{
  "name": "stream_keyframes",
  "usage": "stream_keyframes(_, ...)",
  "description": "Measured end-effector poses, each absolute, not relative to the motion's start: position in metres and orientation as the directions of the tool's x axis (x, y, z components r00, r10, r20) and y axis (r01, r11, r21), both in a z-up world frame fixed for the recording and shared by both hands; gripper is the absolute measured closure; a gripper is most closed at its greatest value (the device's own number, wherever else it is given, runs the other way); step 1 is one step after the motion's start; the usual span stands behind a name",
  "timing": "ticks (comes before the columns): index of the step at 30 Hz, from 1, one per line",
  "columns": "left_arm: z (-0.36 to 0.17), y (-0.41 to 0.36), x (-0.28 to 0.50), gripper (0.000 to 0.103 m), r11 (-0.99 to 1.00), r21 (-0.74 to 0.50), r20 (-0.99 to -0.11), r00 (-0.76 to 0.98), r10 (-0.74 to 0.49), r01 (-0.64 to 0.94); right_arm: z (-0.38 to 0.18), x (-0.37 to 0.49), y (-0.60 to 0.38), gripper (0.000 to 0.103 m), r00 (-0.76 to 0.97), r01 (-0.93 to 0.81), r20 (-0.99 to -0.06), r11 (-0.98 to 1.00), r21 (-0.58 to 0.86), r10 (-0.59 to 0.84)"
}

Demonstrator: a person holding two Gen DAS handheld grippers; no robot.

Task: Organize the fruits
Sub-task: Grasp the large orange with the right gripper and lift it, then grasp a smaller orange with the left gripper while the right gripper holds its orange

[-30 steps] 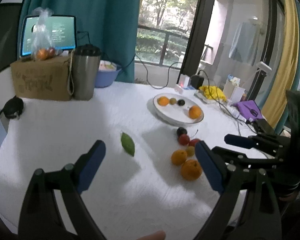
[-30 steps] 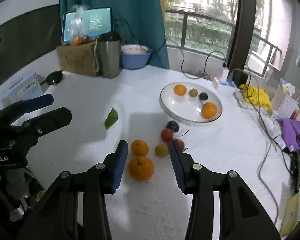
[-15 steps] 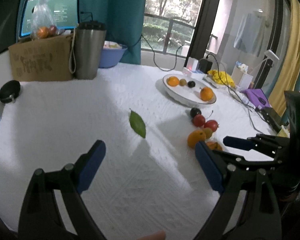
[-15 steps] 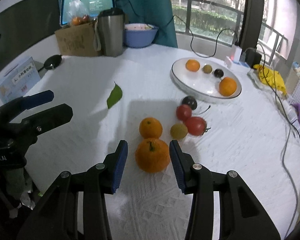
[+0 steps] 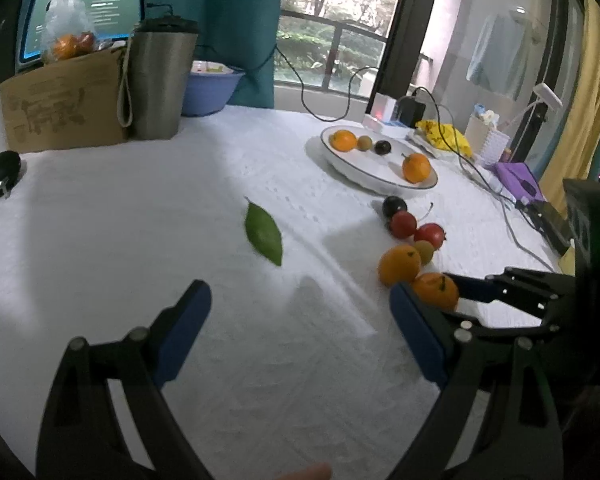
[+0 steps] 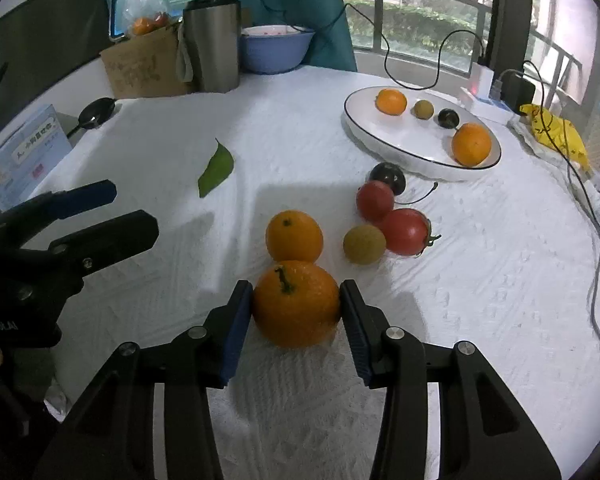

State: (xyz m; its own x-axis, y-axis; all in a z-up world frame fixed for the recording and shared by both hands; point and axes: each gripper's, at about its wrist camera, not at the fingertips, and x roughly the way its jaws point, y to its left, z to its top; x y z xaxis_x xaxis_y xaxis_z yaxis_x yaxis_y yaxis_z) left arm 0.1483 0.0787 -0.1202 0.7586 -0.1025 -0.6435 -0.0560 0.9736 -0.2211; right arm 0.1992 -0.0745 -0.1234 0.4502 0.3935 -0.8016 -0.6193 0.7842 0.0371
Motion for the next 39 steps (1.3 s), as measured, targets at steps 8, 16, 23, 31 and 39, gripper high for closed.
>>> stream_keyframes(8, -0.117, 0.064, 0.159, 0.011, 0.977, -0.212, -0.648, 0.753, -0.118, -0.030, -0.114, 0.201, -0.087, 0.057, 0.465, -0.615, -0.780, 0.787, 0.056, 0.419)
stream_keyframes(16, -0.121, 0.037, 0.182, 0.012, 0.979, -0.206, -0.669, 0.728, -0.149, 0.011, -0.109, 0.215, -0.113, 0.057, 0.495, -0.571, -0.770, 0.818, 0.061, 0.403)
stream_keyframes(23, -0.123, 0.018, 0.199, 0.012, 0.980, -0.194, -0.682, 0.714, -0.161, 0.036, -0.105, 0.228, -0.139, 0.057, 0.516, -0.535, -0.763, 0.842, 0.069, 0.390)
stream_keyframes(31, -0.126, 0.005, 0.213, 0.012, 0.983, -0.176, -0.702, 0.694, -0.160, 0.048, -0.105, 0.238, -0.163, 0.057, 0.532, -0.496, -0.756, 0.864, 0.087, 0.382)
stream_keyframes(39, -0.135, -0.005, 0.223, 0.049, 0.989, -0.135, -0.751, 0.645, -0.141, 0.060, -0.105, 0.244, -0.174, 0.057, 0.538, -0.475, -0.752, 0.874, 0.103, 0.381)
